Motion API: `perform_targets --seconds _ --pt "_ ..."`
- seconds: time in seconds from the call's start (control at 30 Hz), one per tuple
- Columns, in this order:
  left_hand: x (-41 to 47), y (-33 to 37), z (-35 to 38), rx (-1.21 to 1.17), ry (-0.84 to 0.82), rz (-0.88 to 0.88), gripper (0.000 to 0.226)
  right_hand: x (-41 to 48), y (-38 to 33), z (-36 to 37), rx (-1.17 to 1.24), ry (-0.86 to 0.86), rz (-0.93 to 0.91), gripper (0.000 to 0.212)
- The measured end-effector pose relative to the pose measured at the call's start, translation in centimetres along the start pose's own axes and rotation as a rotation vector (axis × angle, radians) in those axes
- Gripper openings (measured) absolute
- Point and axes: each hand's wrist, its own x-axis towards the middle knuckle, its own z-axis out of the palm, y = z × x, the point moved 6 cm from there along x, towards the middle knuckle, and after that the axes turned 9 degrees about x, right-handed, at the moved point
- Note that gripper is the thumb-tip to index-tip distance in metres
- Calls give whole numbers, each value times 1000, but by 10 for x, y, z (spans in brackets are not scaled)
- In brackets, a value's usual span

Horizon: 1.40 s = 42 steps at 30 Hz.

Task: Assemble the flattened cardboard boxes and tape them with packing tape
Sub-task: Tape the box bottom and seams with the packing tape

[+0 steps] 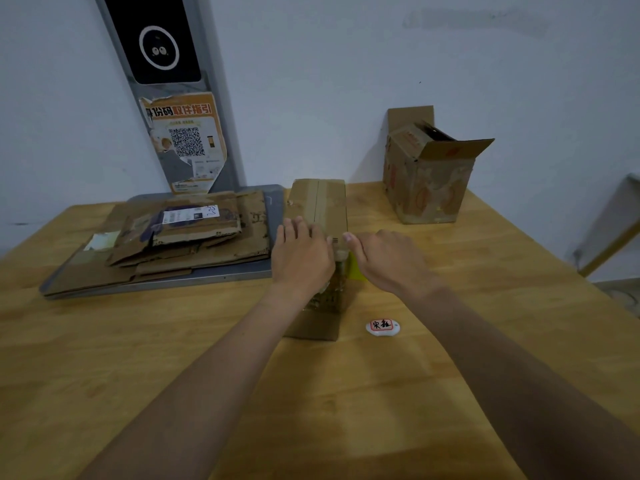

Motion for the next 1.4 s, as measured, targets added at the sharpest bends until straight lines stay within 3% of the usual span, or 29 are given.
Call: perform_targets --seconds 0.2,0.33,0.4,0.53,0.67,0.8,1.07,1.2,1.4 --pt "0 4 2 -7 -31 11 96 2 3 2 15 -6 0 74" --pt "0 1 4 6 -39 101 115 3 15 7 293 -105 49 58" --pt "2 2 7 33 -62 128 110 -1 20 6 406 -202 31 47" --pt "4 0 7 -6 -69 142 116 -15 35 1 725 -327 40 8" --pt "2 -3 5 -42 -52 158 125 -23 52 -1 790 -223 106 24" --pt "1 -4 5 -29 -67 176 117 -23 59 -17 692 -86 10 33" --pt "6 -14 4 145 -9 309 115 -16 54 -16 523 -125 26 42" --pt "9 -38 4 -86 -27 344 106 -14 45 -14 418 -117 73 42" --pt "4 -66 18 -760 -161 270 71 -13 41 -5 511 -155 118 37"
